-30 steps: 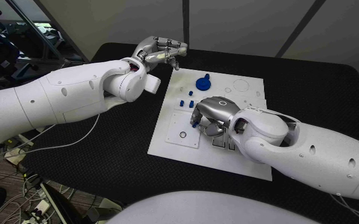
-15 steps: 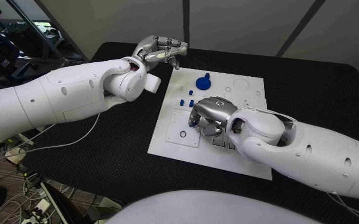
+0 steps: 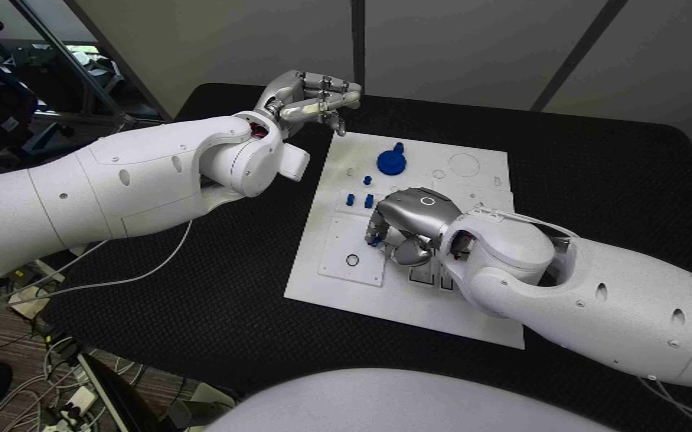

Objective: Assemble the parts on the task board

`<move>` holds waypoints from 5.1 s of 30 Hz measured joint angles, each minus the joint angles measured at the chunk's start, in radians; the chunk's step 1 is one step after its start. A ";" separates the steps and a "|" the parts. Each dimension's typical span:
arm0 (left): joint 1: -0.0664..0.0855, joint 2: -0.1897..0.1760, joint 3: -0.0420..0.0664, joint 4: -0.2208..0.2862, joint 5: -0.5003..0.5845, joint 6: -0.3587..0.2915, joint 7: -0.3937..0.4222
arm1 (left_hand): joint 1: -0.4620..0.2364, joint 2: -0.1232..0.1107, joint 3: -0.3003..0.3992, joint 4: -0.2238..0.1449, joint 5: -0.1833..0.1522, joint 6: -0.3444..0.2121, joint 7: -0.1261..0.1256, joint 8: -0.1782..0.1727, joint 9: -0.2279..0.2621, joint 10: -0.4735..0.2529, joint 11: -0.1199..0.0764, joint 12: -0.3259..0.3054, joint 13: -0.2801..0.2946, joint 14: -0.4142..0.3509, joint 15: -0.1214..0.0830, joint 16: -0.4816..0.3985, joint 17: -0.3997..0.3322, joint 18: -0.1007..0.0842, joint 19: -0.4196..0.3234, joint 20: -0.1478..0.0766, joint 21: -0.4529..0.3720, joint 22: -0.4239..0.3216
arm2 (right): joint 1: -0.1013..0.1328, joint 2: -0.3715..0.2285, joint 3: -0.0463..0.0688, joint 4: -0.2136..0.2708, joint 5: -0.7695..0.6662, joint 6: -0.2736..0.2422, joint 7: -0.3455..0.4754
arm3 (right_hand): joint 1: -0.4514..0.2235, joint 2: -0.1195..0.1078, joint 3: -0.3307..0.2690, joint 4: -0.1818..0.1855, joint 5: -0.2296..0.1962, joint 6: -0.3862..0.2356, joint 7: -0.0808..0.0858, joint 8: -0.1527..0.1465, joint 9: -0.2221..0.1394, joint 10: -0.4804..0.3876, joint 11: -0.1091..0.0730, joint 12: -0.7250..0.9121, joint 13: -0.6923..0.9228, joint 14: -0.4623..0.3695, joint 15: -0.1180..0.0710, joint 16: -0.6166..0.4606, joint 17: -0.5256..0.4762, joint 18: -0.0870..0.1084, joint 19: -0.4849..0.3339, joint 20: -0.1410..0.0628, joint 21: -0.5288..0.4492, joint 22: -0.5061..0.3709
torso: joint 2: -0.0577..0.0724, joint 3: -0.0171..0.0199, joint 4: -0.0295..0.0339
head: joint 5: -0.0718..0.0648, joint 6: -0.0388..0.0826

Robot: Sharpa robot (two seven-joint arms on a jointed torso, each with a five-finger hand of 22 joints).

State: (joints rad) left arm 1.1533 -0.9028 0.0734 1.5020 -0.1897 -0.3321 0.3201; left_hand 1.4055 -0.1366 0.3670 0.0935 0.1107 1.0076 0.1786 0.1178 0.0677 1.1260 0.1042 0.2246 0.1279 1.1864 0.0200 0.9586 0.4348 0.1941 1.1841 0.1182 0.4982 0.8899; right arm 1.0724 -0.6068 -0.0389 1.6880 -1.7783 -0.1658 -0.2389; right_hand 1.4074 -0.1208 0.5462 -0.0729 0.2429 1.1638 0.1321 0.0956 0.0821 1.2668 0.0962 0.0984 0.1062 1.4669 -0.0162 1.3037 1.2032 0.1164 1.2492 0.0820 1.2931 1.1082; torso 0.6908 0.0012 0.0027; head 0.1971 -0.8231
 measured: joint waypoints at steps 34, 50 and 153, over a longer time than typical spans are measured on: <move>0.000 0.003 0.000 -0.003 0.000 0.002 -0.002 | 0.000 0.000 0.000 0.000 0.000 -0.004 0.004 0.000 0.000 -0.004 0.004 0.000 0.000 0.000 0.000 0.000 -0.001 0.000 0.000 0.000 0.000 -0.002 | 0.004 -0.024 0.001 0.059 -0.043 0.049 -0.072 | -0.012 0.001 -0.011 0.005 0.000 -0.001 -0.001 -0.001 0.001 0.016 -0.016 -0.004 0.003 0.000 0.000 0.003 0.000 0.000 0.000 0.000 0.000 0.004 | 0.000 -0.0017 0.0012 | 0.002 0.001; 0.000 0.003 0.000 -0.003 0.000 0.002 -0.002 | 0.000 0.000 0.000 0.000 0.000 -0.004 0.004 0.000 0.000 -0.004 0.004 0.000 0.000 0.000 0.000 0.000 -0.001 0.000 0.000 0.000 0.000 -0.002 | 0.005 -0.006 0.001 0.043 -0.050 0.065 -0.094 | -0.019 0.002 -0.014 0.008 0.000 -0.002 -0.001 -0.002 0.001 0.025 -0.025 -0.004 0.003 0.000 0.000 0.003 0.001 0.000 0.000 0.000 0.000 0.004 | 0.001 -0.0011 0.0005 | 0.006 0.000; 0.000 0.007 0.000 -0.007 0.000 0.005 -0.014 | 0.004 0.004 -0.003 -0.003 0.000 -0.004 0.003 0.000 0.000 -0.007 0.007 0.004 0.000 0.000 0.000 -0.006 -0.003 0.000 0.000 0.000 -0.008 -0.005 | 0.007 0.018 0.001 0.013 -0.021 0.063 -0.074 | -0.080 -0.025 -0.085 0.047 0.015 -0.150 0.022 -0.033 -0.015 -0.218 0.014 -0.027 -0.043 0.000 0.032 -0.024 -0.069 0.000 -0.076 0.042 -0.097 -0.124 | 0.000 -0.0002 0.0000 | 0.011 -0.006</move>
State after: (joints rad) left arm 1.1535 -0.8957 0.0734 1.4955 -0.1892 -0.3273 0.3060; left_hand 1.4095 -0.1326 0.3643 0.0909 0.1106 1.0041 0.1821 0.1178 0.0678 1.1188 0.1115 0.2282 0.1282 1.1864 0.0200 0.9527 0.4317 0.1942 1.1841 0.1182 0.4905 0.8846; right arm 1.0790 -0.5890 -0.0377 1.7010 -1.7998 -0.1027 -0.3132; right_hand 1.3275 -0.1458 0.4608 -0.0261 0.2583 1.0139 0.1536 0.0630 0.0670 1.0485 0.1106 0.0710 0.0631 1.4668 0.0162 1.2802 1.1347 0.1164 1.1736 0.1245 1.1956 0.9840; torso 0.6912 0.0011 0.0027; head 0.2084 -0.8286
